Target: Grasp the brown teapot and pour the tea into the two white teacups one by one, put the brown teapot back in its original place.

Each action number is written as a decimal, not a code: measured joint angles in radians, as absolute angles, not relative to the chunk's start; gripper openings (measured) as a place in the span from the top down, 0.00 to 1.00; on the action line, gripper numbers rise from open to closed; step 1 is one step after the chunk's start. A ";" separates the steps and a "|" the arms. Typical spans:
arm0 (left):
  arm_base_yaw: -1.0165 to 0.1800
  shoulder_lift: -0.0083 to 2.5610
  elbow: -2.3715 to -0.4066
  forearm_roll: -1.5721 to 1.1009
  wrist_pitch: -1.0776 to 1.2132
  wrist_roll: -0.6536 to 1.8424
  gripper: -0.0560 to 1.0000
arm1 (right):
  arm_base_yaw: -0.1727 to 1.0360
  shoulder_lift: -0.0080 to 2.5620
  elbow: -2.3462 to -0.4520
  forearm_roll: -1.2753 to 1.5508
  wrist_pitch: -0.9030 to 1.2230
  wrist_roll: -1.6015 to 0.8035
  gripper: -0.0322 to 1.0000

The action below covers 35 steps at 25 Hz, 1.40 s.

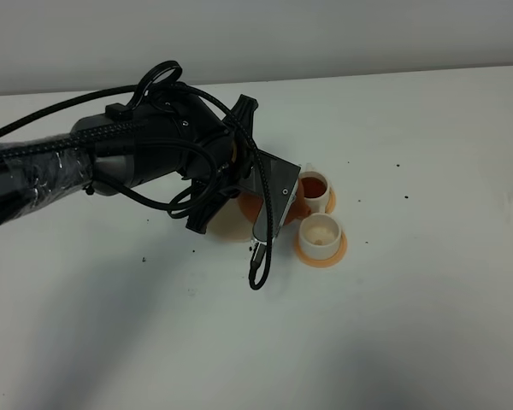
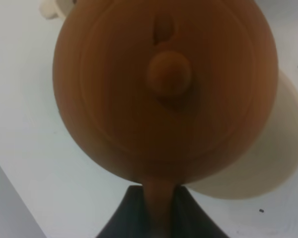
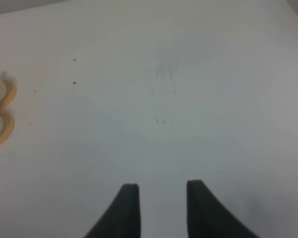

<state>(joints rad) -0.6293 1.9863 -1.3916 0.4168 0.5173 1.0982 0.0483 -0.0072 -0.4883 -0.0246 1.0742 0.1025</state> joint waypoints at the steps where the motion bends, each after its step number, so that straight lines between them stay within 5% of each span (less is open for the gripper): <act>1: -0.633 1.986 -1.392 0.422 0.517 1.096 0.83 | 0.048 -0.007 -0.488 -0.025 1.074 0.102 0.73; 35: -0.723 1.986 -1.392 0.705 0.525 1.007 0.83 | 0.048 -0.007 -0.488 -0.025 1.074 0.102 0.73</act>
